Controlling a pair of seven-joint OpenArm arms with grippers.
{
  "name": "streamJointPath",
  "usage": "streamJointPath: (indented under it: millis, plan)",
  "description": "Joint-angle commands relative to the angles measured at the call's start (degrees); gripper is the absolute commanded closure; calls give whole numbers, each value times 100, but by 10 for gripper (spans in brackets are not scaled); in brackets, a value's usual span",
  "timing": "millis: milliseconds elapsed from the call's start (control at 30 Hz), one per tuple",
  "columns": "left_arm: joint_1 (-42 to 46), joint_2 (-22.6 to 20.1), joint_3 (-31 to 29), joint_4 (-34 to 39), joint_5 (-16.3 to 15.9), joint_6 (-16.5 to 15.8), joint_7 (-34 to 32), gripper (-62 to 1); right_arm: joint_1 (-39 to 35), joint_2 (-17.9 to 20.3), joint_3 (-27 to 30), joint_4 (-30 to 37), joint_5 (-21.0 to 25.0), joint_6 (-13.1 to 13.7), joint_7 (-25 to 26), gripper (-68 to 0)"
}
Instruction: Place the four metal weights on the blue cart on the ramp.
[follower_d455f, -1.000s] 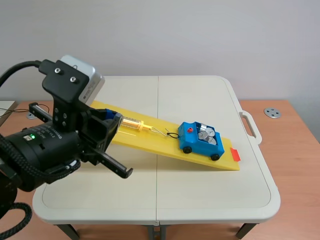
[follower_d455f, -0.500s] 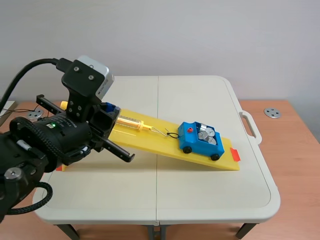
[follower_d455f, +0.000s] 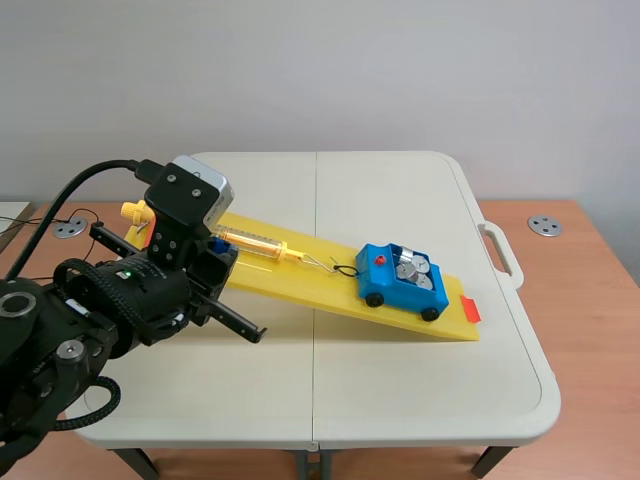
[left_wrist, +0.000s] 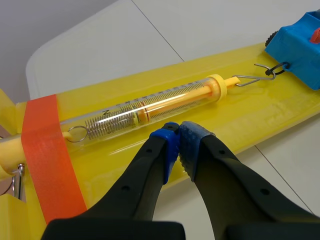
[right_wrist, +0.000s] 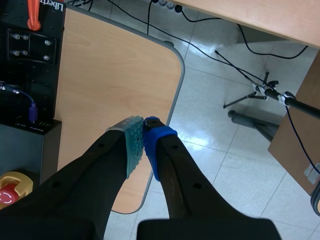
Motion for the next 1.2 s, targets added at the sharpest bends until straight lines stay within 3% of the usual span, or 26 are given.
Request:
streamJointPath:
  millis: [0, 867, 1000, 1100, 1167]
  plan:
    - [-225, 109, -68, 540, -118, 350, -872, -25, -164, 79, 382, 501, 251, 149, 387, -6]
    - [-221, 107, -70, 573, -151, 348, -717, -26, -46, 81, 382, 501, 208, 149, 492, -6]
    - [-103, 61, -70, 898, -304, 328, -341, -27, 260, 81, 382, 501, 188, 149, 498, -8]
    - [118, -66, -70, 1362, -472, 289, -87, -32, 614, 81, 380, 501, 190, 149, 503, -46]
    - [306, -179, -70, 1683, -498, 286, 0, -73, 855, 81, 380, 501, 208, 149, 514, -61]
